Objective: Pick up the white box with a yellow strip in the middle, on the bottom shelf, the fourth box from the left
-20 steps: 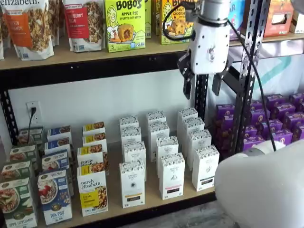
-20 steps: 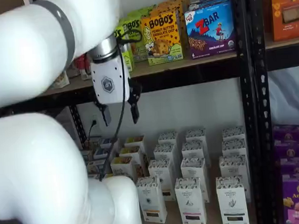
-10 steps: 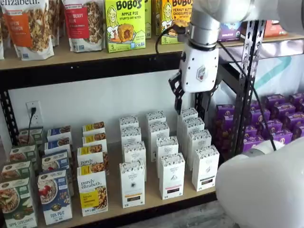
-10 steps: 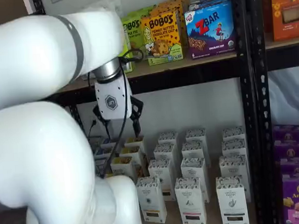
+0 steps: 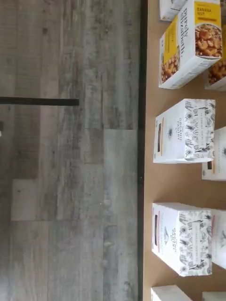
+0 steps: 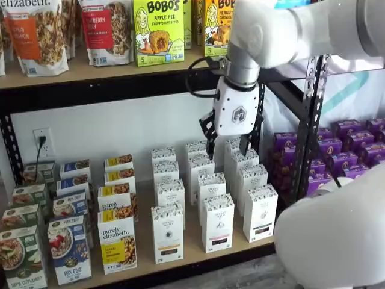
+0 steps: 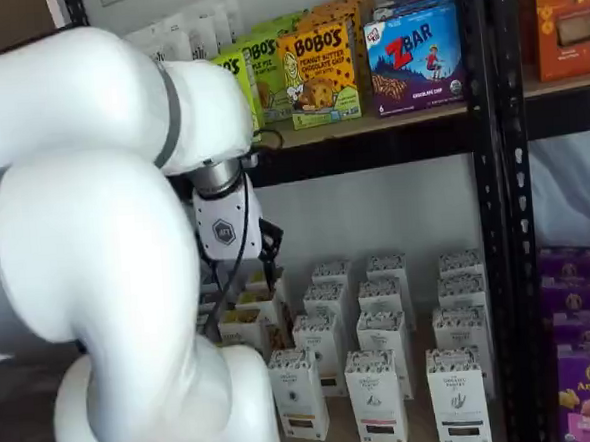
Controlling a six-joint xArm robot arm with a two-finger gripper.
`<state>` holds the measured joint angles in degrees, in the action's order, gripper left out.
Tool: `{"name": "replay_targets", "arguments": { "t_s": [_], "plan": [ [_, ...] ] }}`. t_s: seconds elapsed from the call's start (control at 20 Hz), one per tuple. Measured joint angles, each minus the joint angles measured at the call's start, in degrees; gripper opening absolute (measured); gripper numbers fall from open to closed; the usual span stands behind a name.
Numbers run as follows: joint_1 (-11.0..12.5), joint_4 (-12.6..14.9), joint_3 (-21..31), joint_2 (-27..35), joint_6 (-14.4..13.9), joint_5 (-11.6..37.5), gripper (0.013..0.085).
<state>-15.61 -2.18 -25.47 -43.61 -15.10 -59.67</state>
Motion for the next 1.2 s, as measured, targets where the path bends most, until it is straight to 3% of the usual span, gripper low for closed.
{"name": "replay_targets", "arguments": {
  "t_s": [0.4,0.65,0.85,1.2],
  "plan": [
    [-1.1,0.2,2.8,6.8,-0.8,11.8,0.085],
    [-0.2,-3.5,2.1,12.5,2.7,14.9,0.085],
    [0.1,-2.9,1.4,17.5,3.0,19.5,0.085],
    [-0.1,-4.8,-1.7,26.5,4.5,24.2,0.085]
  ]
}}
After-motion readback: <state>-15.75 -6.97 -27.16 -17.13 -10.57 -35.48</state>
